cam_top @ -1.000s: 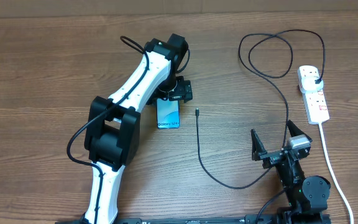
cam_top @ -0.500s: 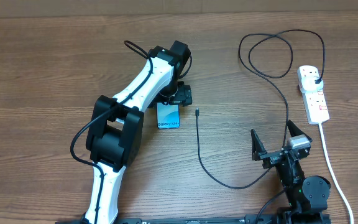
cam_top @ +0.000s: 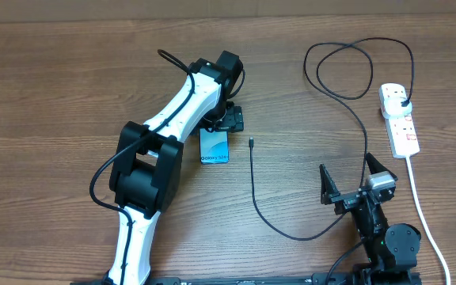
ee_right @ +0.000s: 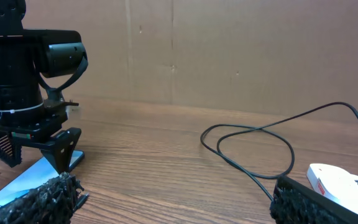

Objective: Plug charger to phone and switch on socket
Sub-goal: 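Lower the left gripper and grasp the phone's top edge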

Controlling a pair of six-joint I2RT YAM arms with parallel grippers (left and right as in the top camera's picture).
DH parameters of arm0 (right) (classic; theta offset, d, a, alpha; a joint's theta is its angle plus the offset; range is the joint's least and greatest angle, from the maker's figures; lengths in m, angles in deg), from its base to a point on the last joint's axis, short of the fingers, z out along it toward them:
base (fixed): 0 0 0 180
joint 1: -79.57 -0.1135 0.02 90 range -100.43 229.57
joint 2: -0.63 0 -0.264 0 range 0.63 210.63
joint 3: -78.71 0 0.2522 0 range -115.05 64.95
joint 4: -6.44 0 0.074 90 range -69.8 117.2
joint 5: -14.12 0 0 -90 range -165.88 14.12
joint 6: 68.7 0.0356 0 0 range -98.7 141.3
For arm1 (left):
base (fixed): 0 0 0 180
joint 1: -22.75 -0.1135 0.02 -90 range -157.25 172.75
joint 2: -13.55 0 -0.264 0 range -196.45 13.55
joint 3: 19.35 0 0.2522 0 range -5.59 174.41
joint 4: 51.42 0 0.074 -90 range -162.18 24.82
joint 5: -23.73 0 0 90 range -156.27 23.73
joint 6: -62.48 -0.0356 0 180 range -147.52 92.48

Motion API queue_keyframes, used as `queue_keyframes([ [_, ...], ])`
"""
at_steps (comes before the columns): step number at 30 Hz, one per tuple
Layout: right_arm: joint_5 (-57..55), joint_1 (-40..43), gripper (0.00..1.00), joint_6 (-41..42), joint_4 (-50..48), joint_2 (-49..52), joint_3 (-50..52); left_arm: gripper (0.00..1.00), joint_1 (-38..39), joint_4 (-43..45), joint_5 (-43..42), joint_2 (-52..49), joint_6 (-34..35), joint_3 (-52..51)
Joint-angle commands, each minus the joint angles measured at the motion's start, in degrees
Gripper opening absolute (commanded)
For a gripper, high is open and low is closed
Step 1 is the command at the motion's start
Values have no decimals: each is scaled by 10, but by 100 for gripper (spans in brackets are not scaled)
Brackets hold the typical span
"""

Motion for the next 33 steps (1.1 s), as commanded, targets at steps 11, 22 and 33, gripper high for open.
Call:
queue_keyframes([
  [11,-3,-2,100,-1,-2,-5,6,100,2,-1,-5,-49,-14,-8],
  [22,-3,-2,100,-1,-2,-5,6,100,-9,-8,-10,-86,-31,-8],
  [33,-3,-2,100,-1,-2,-5,6,100,-23,-9,-46,-86,-48,-8],
])
